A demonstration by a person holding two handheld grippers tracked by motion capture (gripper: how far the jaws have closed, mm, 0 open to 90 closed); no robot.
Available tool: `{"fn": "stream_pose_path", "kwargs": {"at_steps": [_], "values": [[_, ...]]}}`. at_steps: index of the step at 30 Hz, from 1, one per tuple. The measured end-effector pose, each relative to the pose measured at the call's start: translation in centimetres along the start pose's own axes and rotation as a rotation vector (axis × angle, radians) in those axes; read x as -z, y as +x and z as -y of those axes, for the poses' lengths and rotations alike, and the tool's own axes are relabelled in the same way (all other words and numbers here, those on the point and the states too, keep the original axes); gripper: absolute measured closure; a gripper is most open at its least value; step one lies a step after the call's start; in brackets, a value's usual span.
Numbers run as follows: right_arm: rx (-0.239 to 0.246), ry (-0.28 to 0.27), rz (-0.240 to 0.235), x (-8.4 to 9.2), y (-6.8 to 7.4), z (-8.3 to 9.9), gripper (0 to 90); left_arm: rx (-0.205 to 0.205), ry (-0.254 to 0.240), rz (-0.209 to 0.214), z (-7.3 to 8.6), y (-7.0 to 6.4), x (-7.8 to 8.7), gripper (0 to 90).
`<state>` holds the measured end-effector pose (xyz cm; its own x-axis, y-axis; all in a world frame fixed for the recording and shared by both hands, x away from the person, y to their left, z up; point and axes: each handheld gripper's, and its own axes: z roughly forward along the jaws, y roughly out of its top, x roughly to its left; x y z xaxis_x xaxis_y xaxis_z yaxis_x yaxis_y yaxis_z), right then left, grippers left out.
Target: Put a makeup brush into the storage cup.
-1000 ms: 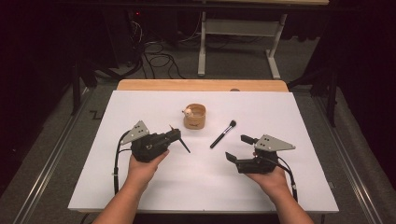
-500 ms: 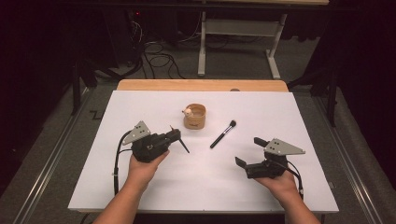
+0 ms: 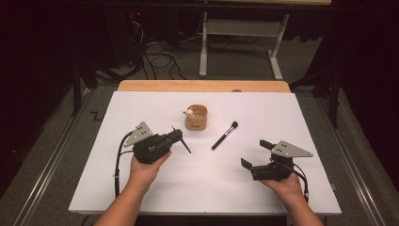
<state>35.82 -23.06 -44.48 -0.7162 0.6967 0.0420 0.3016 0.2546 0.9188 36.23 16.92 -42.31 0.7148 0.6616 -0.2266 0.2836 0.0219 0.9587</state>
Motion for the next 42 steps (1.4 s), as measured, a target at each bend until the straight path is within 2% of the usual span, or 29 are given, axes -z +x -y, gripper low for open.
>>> {"fn": "stream_pose_path", "kwargs": {"at_steps": [3, 9, 12, 20, 25, 31, 36, 42], "values": [[-0.007, 0.006, -0.002, -0.1, 0.1, 0.0, 0.1, 0.008, -0.004, -0.005, -0.1, 0.0, -0.1, 83.5], [0.011, -0.004, -0.012, 0.1, 0.2, 0.0, 0.2, 0.016, -0.009, -0.022, -0.6, 0.0, -0.6, 83.5], [0.006, -0.009, -0.016, 0.2, 0.2, 0.0, 0.2, 0.034, -0.017, -0.036, -1.1, 0.4, -0.8, 83.5], [0.012, -0.009, -0.02, 0.0, 0.2, -0.1, 0.2, 0.012, -0.005, -0.068, -2.6, 0.6, -1.7, 83.4], [0.012, -0.005, -0.021, 0.0, 0.2, -0.1, 0.2, 0.017, -0.008, -0.073, -3.2, 0.6, -2.1, 83.5], [0.006, -0.005, -0.017, 0.0, 0.2, -0.1, 0.3, 0.007, -0.007, -0.101, -4.3, 1.0, -3.0, 83.4], [0.01, -0.006, -0.023, -0.1, 0.2, -0.1, 0.3, -0.003, -0.004, -0.131, -5.3, 1.7, -4.1, 83.5], [0.005, -0.005, -0.025, -0.1, 0.2, -0.1, 0.4, 0.011, 0.003, -0.138, -5.9, 2.3, -5.5, 83.5]]}}
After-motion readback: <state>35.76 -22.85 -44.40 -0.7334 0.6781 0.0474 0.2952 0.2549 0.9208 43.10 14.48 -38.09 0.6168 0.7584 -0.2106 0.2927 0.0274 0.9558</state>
